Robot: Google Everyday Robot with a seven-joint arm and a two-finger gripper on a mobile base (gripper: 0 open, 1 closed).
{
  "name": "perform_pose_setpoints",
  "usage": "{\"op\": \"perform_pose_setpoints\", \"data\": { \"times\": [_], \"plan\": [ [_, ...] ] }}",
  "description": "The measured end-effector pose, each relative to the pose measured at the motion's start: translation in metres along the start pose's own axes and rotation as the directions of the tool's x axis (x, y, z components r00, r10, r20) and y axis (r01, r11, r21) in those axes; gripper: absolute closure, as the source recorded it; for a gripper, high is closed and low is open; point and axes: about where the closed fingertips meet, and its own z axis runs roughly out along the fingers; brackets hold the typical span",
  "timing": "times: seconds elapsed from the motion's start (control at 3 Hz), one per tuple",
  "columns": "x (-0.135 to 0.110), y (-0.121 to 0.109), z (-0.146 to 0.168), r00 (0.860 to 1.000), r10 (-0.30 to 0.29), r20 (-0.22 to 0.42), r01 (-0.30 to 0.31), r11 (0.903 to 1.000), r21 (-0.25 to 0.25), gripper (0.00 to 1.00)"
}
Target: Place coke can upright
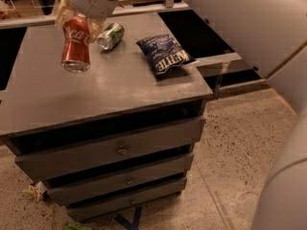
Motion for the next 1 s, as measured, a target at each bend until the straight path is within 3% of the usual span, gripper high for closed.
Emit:
{"op": "perform_pose_setpoints", "data": {
  "times": [0.33, 0.67, 1.0],
  "plan": [
    [0.010, 0.011, -0.003, 0.989, -0.091, -0.117, 0.091, 0.9959, -0.006, 1.00],
    [0.023, 0.020, -0.006, 0.949, -0.227, -0.219, 0.233, 0.9725, 0.003, 1.00],
    [0.032, 0.026, -0.005, 0.890, -0.350, -0.291, 0.367, 0.9304, 0.003, 1.00]
  ]
}}
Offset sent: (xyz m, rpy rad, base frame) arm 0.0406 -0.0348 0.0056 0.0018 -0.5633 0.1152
